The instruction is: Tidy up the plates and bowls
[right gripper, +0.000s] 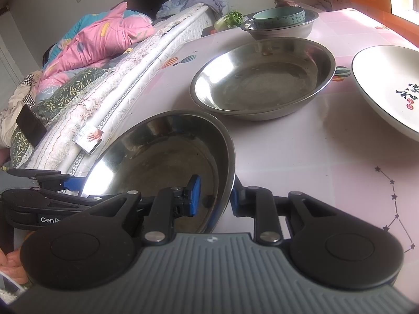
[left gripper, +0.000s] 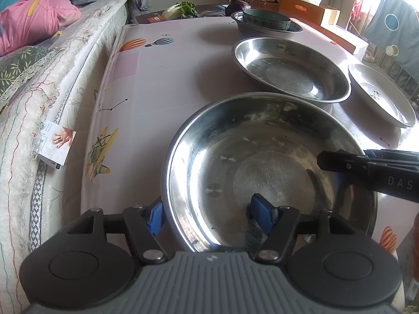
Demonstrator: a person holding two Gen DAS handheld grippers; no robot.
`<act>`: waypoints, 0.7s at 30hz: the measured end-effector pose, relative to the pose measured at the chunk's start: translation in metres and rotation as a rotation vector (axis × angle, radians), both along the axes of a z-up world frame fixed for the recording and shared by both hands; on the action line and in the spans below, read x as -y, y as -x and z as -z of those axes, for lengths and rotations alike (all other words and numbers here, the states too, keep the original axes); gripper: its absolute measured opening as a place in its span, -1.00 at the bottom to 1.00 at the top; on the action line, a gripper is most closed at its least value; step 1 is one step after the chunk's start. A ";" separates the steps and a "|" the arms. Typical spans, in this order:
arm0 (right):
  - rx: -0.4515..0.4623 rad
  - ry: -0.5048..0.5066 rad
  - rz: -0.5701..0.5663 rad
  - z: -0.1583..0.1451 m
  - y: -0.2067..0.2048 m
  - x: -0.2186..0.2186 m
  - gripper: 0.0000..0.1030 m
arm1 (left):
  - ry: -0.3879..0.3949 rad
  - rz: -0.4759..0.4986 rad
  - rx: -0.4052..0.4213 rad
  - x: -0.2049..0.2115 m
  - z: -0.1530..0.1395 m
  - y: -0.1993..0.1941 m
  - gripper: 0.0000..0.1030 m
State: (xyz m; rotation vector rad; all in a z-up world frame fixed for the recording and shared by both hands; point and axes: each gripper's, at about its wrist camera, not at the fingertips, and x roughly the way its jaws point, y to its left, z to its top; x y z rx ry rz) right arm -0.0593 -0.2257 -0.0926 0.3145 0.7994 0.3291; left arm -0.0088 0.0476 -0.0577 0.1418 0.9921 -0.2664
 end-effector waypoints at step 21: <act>0.012 0.026 0.001 -0.001 0.002 -0.008 -0.50 | -0.002 -0.001 0.002 0.002 -0.001 0.001 0.32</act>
